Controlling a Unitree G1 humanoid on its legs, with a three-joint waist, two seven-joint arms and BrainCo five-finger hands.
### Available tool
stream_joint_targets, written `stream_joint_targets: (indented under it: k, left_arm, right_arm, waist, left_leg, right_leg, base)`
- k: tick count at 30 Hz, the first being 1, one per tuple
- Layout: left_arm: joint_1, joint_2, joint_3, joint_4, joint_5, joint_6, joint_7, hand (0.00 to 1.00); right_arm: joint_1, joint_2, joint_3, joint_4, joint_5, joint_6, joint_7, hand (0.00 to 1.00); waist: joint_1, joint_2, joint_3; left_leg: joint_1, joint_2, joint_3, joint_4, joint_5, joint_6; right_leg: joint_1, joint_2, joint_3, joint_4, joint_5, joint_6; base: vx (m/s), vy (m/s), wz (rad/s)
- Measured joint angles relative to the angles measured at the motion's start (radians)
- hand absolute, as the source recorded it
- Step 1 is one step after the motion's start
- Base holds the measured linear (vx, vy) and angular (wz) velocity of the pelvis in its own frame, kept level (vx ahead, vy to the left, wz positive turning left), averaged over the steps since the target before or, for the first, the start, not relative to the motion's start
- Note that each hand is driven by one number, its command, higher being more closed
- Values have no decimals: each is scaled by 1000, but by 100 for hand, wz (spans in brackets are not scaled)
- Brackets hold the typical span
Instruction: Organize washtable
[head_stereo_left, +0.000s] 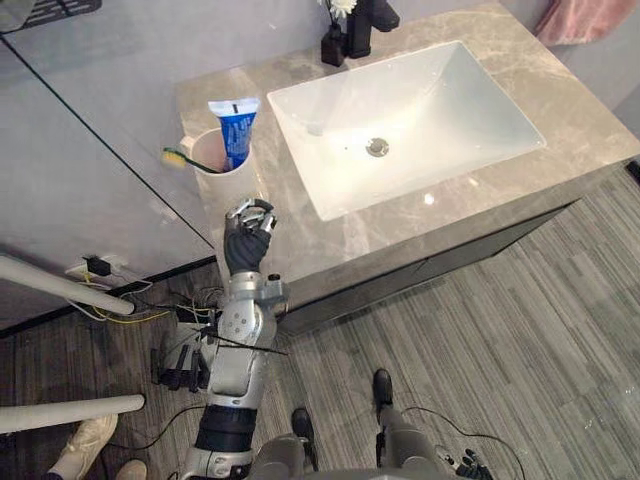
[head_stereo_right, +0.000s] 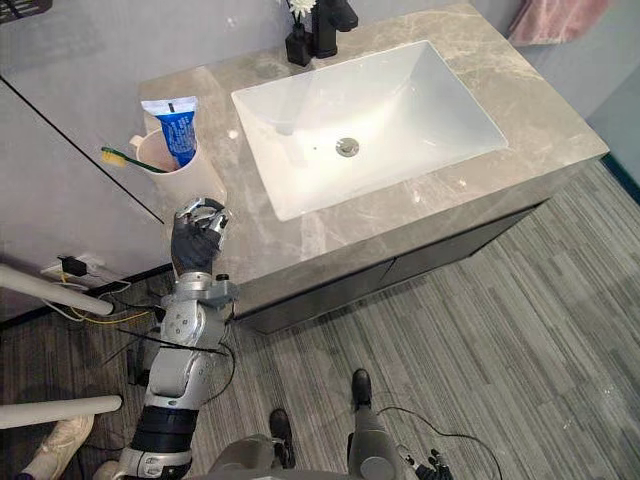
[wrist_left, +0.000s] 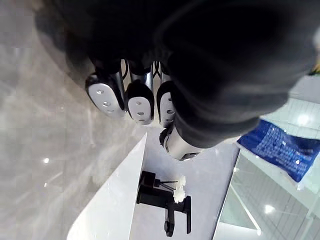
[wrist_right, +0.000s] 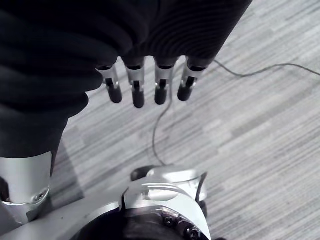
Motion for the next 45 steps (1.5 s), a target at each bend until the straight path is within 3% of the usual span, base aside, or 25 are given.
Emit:
stream_joint_targets:
  k: [13, 33, 38, 45]
  left_arm:
    - [-6, 12, 40, -17, 1, -4, 23, 100]
    - [-163, 46, 36, 140, 1, 2, 27, 100]
    - [-261, 102, 36, 226, 24, 2, 43, 100]
    - [-445, 240, 73, 299, 62, 13, 81, 100]
  right_arm:
    - [-1, -7, 0, 9, 1, -6, 0, 0]
    - [-10, -9, -8, 30, 12, -5, 0, 0]
    - [-17, -11, -7, 29, 15, -7, 0, 0]
    - [-48, -14, 2, 14, 18, -18, 0, 0]
  waist:
    - [0, 0, 0]
    - [-4, 0, 0]
    - [-6, -2, 20]
    - [-27, -16, 87]
  left_leg:
    - [-17, 5, 8, 23, -12, -2]
    - [-70, 1, 9, 71, -18, 2]
    - [-87, 5, 12, 91, -23, 2]
    - [-144, 21, 13, 132, -25, 2]
  right_leg:
    - [-15, 5, 11, 6, 0, 0]
    - [-61, 2, 18, 30, 1, -4]
    - [-70, 4, 20, 30, 6, -10]
    - [-107, 3, 17, 28, 27, -12]
  base:
    - [-2, -5, -1]
    - [-9, -5, 0]
    - [0, 0, 0]
    - [-38, -20, -1]
